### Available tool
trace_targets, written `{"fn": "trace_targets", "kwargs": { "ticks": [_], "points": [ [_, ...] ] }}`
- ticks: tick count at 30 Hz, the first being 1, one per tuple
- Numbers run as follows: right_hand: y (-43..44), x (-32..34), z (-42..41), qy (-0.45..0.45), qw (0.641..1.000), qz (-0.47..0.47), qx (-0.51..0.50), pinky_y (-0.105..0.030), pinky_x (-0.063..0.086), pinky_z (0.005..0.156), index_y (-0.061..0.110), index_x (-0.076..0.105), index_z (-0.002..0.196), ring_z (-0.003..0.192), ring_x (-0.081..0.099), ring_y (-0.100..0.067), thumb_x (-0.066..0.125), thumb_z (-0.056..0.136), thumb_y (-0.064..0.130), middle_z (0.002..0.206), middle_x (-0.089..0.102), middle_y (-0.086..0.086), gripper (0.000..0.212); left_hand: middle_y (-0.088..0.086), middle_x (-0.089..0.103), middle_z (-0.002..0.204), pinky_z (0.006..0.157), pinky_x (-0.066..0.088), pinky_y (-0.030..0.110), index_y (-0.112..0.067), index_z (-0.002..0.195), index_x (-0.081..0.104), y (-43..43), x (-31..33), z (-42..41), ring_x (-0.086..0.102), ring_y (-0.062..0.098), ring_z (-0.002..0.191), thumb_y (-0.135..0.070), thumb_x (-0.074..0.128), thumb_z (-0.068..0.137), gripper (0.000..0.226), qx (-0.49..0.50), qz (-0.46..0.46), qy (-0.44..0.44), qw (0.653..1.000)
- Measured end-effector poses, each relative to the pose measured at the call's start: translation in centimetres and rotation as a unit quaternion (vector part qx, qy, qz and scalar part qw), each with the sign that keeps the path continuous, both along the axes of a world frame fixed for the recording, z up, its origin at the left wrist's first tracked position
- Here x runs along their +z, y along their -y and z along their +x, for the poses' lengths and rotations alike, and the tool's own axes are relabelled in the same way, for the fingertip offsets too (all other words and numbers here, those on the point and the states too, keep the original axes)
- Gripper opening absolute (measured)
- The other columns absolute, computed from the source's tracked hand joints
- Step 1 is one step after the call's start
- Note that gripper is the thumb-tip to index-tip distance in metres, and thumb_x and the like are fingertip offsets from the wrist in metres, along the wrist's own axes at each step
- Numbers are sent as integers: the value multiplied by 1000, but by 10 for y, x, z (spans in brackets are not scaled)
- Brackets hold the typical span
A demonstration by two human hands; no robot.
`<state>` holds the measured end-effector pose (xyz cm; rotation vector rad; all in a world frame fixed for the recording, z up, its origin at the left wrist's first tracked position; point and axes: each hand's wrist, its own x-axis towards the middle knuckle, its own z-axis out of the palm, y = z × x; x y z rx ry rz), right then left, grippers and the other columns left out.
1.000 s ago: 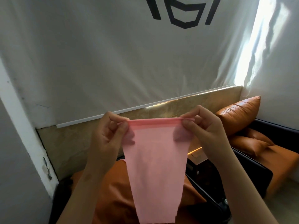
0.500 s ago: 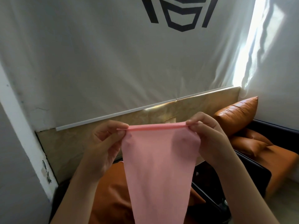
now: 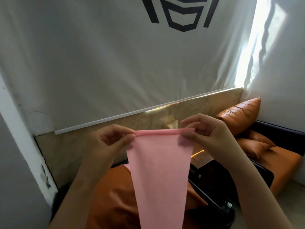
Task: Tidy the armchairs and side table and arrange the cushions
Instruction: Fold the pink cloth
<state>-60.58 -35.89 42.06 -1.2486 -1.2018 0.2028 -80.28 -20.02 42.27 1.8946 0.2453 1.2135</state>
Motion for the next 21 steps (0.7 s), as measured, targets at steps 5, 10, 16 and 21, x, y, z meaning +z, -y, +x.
{"fn": "trace_targets", "kwargs": {
  "ticks": [5, 10, 16, 21],
  "points": [
    [-3, 4, 3, 3, 1000, -12, -29, -21, 55, 67, 8, 71, 89, 72, 73, -17, 70, 81, 0, 78, 74, -8, 11, -5, 71, 78, 73, 54, 15, -28, 98, 67, -9, 4, 0, 69, 11, 73, -18, 74, 68, 33, 8, 43, -34, 998],
    [-10, 7, 1, 8, 999, -9, -50, -27, 52, 60, 12, 66, 87, 65, 67, -18, 65, 88, 6, 72, 70, -13, 7, -12, 70, 81, 74, 52, 13, -30, 83, 69, -12, 10, 1, 67, 8, 79, -25, 69, 73, 11, 45, 103, -73, 991],
    [-10, 16, -12, -71, 994, 70, 38, -21, 48, 53, 9, 68, 82, 56, 60, -14, 65, 79, 11, 62, 64, -10, 6, 3, 64, 63, 54, 50, 18, -17, 84, 60, -9, 17, -2, 63, 11, 59, -19, 59, 84, 3, -8, 49, -35, 998],
    [-11, 20, -12, -180, 971, 73, 136, -16, 43, 43, 15, 74, 75, 46, 53, -7, 70, 69, 18, 58, 60, -4, 8, -1, 65, 62, 46, 47, 15, -28, 70, 73, -14, 23, -6, 58, 5, 54, -47, 85, 55, 27, -103, -122, 30, 987]
  ]
}}
